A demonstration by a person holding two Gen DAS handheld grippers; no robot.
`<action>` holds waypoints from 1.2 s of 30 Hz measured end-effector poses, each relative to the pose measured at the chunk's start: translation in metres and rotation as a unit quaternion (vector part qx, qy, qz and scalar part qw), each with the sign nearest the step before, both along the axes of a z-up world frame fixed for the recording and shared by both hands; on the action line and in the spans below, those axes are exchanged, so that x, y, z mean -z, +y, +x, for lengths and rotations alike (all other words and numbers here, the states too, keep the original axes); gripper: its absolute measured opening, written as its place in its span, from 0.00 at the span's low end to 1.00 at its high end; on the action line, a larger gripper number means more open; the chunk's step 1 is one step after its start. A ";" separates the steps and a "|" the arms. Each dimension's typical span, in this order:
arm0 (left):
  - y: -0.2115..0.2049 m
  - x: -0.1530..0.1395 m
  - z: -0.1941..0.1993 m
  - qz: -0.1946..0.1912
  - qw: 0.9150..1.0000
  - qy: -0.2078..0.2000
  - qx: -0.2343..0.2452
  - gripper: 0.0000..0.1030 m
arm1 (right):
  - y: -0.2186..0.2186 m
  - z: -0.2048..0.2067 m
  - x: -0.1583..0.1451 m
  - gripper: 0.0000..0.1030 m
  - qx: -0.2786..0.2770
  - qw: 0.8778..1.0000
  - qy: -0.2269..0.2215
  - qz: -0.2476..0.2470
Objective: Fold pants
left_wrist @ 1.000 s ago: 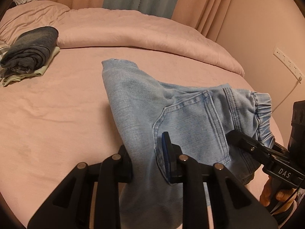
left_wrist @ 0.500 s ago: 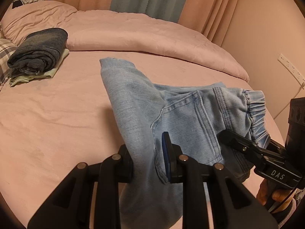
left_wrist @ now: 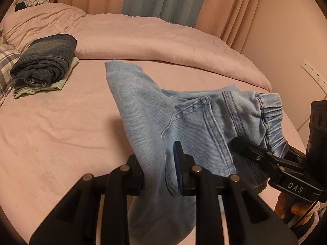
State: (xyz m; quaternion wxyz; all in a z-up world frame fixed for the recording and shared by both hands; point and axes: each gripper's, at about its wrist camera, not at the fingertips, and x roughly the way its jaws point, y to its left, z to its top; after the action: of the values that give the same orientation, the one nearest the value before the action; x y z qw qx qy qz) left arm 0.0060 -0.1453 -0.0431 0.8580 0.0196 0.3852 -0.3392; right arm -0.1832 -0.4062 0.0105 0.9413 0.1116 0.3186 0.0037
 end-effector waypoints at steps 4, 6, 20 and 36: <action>-0.002 -0.002 0.006 0.001 1.000 -0.002 0.000 0.21 | 0.002 0.000 0.000 0.47 0.002 1.000 0.000 0.000; -0.002 -0.002 0.010 0.000 1.000 -0.002 0.000 0.21 | 0.002 -0.003 0.001 0.47 0.004 1.000 -0.001 0.002; -0.028 -0.010 0.056 0.003 1.000 -0.015 0.000 0.21 | -0.017 0.041 -0.009 0.47 0.010 1.000 -0.020 -0.006; -0.054 0.007 0.106 0.015 1.000 -0.002 0.001 0.21 | -0.034 0.086 0.000 0.47 0.015 1.000 -0.012 -0.007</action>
State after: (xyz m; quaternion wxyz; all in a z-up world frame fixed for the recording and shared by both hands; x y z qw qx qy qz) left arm 0.1118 -0.1996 -0.0497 0.8584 0.0337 0.3883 -0.3337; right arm -0.0969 -0.4404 0.0101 0.9458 0.1094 0.3055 -0.0116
